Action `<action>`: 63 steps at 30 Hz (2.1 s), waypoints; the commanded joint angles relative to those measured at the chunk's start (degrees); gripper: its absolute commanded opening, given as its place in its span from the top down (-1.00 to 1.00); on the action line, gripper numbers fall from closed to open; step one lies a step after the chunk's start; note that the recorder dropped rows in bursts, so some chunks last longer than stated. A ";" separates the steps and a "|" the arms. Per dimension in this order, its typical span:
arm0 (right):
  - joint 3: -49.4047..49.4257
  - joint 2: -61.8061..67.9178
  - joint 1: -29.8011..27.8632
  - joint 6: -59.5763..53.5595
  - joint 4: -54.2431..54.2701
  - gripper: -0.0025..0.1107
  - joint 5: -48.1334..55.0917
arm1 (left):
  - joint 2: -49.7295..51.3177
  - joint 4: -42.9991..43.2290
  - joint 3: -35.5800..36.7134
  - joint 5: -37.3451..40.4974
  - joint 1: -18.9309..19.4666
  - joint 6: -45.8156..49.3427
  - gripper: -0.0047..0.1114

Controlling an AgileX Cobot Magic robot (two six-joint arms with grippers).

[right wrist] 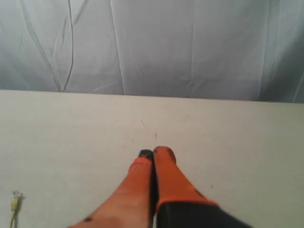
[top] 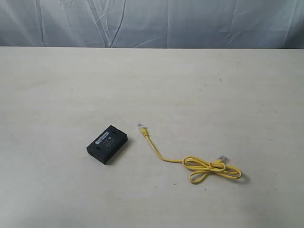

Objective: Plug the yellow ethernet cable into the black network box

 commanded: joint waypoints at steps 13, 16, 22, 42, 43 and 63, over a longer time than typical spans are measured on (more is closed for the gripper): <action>-10.42 35.96 1.02 -0.01 8.26 0.97 6.71 | -0.28 0.32 0.29 -0.77 -0.62 0.02 0.92; -15.50 42.71 4.96 -1.94 10.47 0.97 10.79 | -0.28 0.32 0.29 -0.77 -0.62 0.02 0.92; -25.54 56.92 17.53 -1.72 10.71 0.97 13.62 | -0.28 0.32 0.29 -0.77 -0.62 0.02 0.92; -55.90 94.32 35.20 11.42 -4.17 0.97 22.09 | -0.28 0.42 0.29 -0.77 -0.62 0.01 0.92; -56.03 94.66 35.20 11.42 -4.17 0.97 22.08 | -0.28 0.42 0.29 -0.77 -0.62 0.01 0.92; -56.01 99.57 35.20 11.42 -0.06 0.51 23.30 | -0.28 0.42 0.29 -0.77 -0.62 0.01 0.92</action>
